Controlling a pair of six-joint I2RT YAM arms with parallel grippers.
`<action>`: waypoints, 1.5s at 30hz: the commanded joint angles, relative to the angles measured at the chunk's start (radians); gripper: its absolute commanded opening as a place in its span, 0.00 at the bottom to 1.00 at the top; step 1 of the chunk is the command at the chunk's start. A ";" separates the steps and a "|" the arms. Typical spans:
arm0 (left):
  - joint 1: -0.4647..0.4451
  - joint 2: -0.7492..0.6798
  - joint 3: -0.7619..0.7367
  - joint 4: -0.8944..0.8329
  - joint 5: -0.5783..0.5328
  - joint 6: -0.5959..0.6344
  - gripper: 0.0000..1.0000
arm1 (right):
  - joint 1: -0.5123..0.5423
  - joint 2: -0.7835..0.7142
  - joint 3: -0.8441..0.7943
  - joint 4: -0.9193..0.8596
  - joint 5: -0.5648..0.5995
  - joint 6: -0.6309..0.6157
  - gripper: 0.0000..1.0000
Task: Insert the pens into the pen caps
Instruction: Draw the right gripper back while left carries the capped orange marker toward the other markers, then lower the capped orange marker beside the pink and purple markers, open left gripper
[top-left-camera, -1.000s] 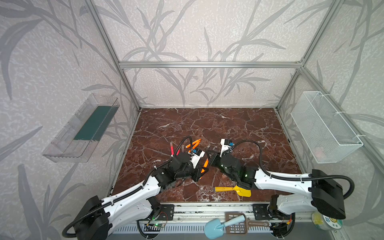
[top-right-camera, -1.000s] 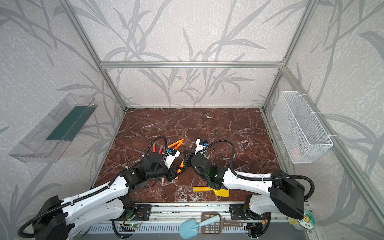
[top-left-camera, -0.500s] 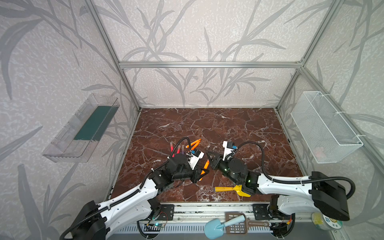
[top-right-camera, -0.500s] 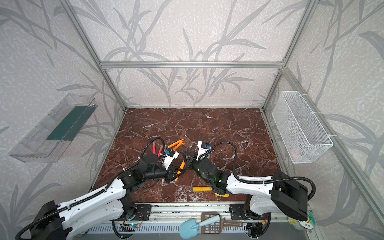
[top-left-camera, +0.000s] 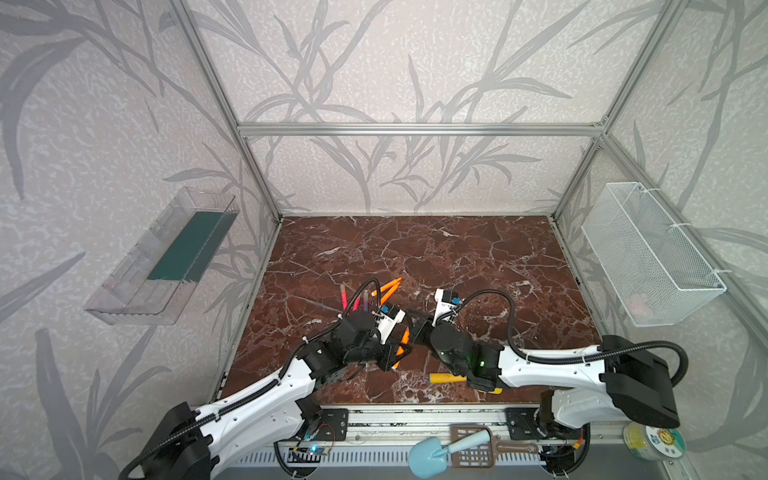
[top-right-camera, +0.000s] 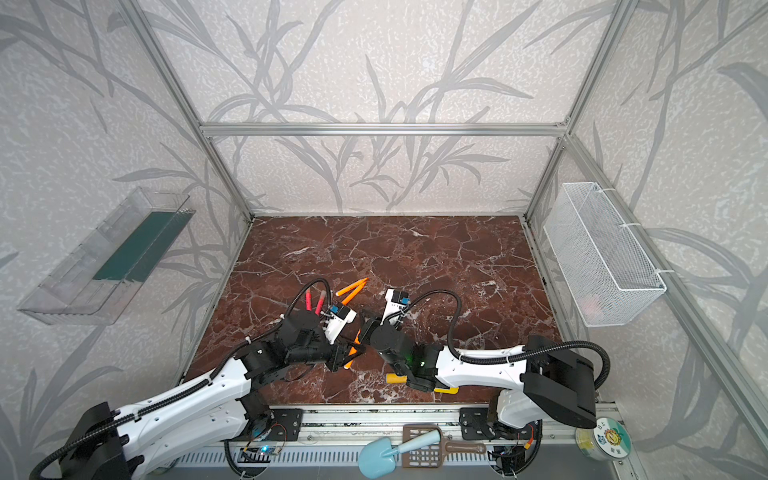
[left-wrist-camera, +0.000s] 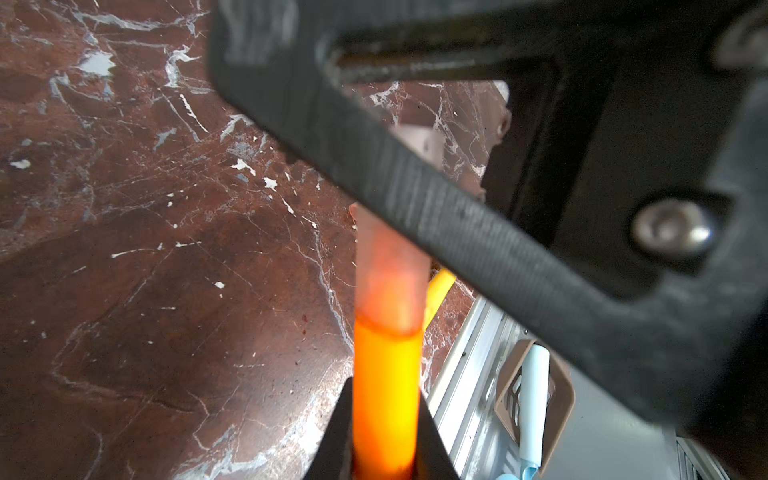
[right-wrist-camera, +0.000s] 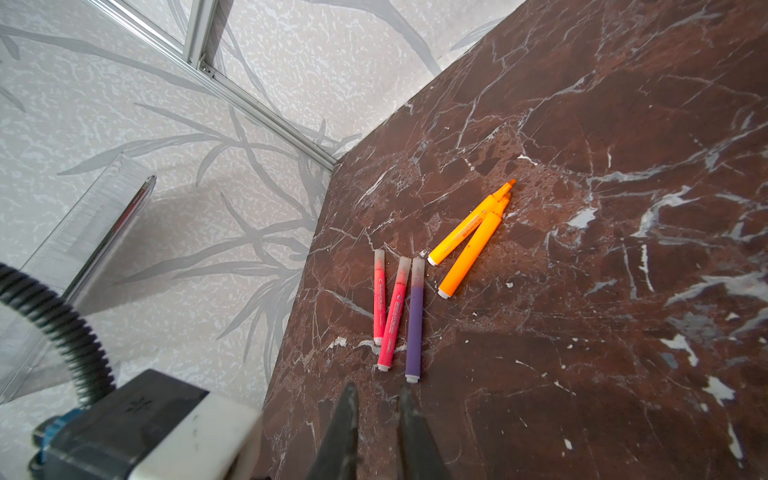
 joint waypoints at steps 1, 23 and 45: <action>0.073 -0.009 0.045 0.234 -0.317 -0.075 0.00 | 0.129 -0.016 -0.025 -0.107 -0.234 0.006 0.00; 0.088 0.011 0.038 0.261 -0.288 -0.101 0.00 | 0.119 -0.153 -0.106 -0.068 -0.068 -0.170 0.61; 0.290 0.252 0.155 -0.134 -0.620 -0.236 0.00 | -0.152 -0.565 -0.189 -0.509 0.016 -0.203 0.86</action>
